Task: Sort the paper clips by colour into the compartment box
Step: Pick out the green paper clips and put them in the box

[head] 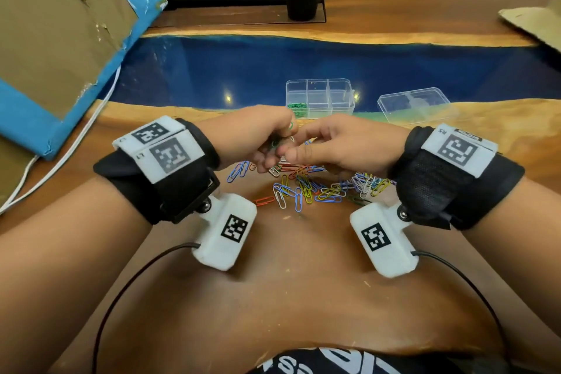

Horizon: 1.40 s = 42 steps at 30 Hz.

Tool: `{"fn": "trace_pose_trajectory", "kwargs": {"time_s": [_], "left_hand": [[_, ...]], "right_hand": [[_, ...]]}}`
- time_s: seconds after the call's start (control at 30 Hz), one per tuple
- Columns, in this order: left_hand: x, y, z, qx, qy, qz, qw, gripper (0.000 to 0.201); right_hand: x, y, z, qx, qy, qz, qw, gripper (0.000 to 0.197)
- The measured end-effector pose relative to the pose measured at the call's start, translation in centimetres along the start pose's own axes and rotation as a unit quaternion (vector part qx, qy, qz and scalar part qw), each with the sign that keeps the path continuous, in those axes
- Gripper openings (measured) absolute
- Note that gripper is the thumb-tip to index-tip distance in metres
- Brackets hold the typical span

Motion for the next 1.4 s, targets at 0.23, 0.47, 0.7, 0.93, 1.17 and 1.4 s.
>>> {"fn": "trace_pose_trajectory", "kwargs": {"time_s": [0.23, 0.47, 0.7, 0.93, 1.17, 1.4], "left_hand": [[0.6, -0.1, 0.4, -0.005, 0.135, 0.036, 0.99, 0.021], [0.7, -0.4, 0.4, 0.002, 0.151, 0.011, 0.988, 0.014], [0.8, -0.8, 0.8, 0.028, 0.102, -0.001, 0.994, 0.017], [0.6, -1.0, 0.9, 0.041, 0.085, -0.001, 0.996, 0.025], [0.5, -1.1, 1.0, 0.031, 0.093, -0.013, 0.995, 0.025], [0.7, -1.1, 0.9, 0.026, 0.062, -0.055, 0.996, 0.023]], "right_hand": [[-0.6, 0.3, -0.4, -0.001, -0.033, -0.035, 0.999, 0.023], [-1.3, 0.7, -0.6, 0.024, -0.038, -0.055, 0.997, 0.023], [-1.6, 0.9, -0.8, 0.053, -0.082, -0.061, 0.993, 0.025], [-2.3, 1.2, -1.0, 0.075, -0.107, -0.086, 0.988, 0.022], [-2.5, 1.3, -0.9, 0.08, -0.113, -0.098, 0.986, 0.018], [-1.9, 1.2, -1.1, 0.09, -0.102, -0.098, 0.986, 0.018]]}}
Point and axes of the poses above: each hand's wrist, its own y-axis away from the middle knuckle, its own x-axis out of the palm, z = x × y, the point moved 5 cm from there along -y, towards the middle knuckle, and after that the axes turned 2 degrees about -y, right-handed, at the moved point
